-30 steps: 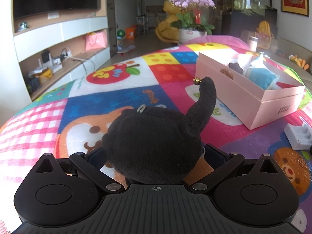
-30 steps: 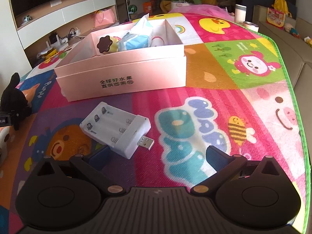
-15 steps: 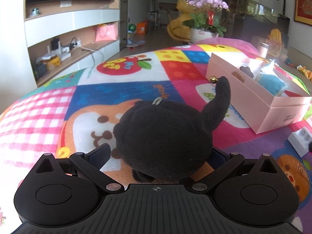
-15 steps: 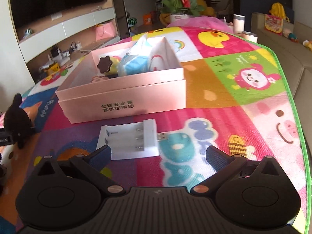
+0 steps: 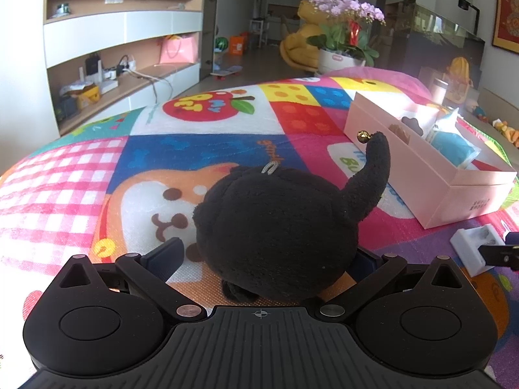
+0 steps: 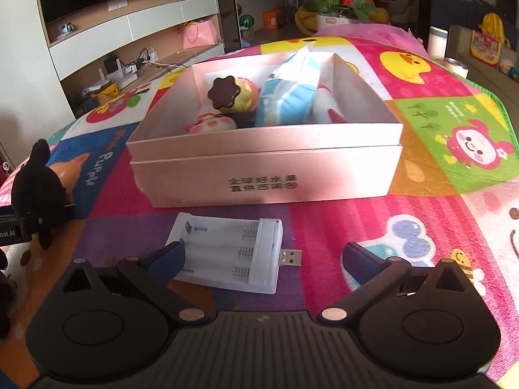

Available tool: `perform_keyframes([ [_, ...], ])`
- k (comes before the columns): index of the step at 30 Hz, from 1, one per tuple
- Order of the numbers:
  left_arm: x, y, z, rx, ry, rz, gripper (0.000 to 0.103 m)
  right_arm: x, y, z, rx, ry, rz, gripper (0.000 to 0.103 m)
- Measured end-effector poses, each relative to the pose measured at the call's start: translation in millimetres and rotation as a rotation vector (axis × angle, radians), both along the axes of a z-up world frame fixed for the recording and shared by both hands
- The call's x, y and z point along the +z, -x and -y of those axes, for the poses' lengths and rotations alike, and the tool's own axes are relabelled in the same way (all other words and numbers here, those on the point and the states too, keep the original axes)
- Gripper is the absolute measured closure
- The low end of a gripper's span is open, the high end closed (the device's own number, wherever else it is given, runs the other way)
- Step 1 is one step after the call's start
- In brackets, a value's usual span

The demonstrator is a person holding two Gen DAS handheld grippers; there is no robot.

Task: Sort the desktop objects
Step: 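Hold the black plush cat in the left gripper above the mat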

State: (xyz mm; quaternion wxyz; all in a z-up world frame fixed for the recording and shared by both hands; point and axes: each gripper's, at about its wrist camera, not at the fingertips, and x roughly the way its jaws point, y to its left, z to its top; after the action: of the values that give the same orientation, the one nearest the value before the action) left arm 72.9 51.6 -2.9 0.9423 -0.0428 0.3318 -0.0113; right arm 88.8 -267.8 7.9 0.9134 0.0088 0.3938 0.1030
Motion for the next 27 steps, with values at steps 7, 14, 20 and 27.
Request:
perform_keyframes([
  [7,0,0,0,0.001,0.003,0.0,0.0,0,18,-7,0.072,0.034,0.028,0.0],
  [14,1,1,-1,0.002,0.006,0.001,0.0,9,37,0,0.139,0.021,0.05,0.0],
  [20,1,1,-1,0.002,0.006,0.001,0.0,12,51,-29,0.256,0.071,0.094,0.0],
  [27,1,1,-1,0.002,0.011,0.002,0.0,12,59,-45,0.229,0.128,0.12,0.0],
])
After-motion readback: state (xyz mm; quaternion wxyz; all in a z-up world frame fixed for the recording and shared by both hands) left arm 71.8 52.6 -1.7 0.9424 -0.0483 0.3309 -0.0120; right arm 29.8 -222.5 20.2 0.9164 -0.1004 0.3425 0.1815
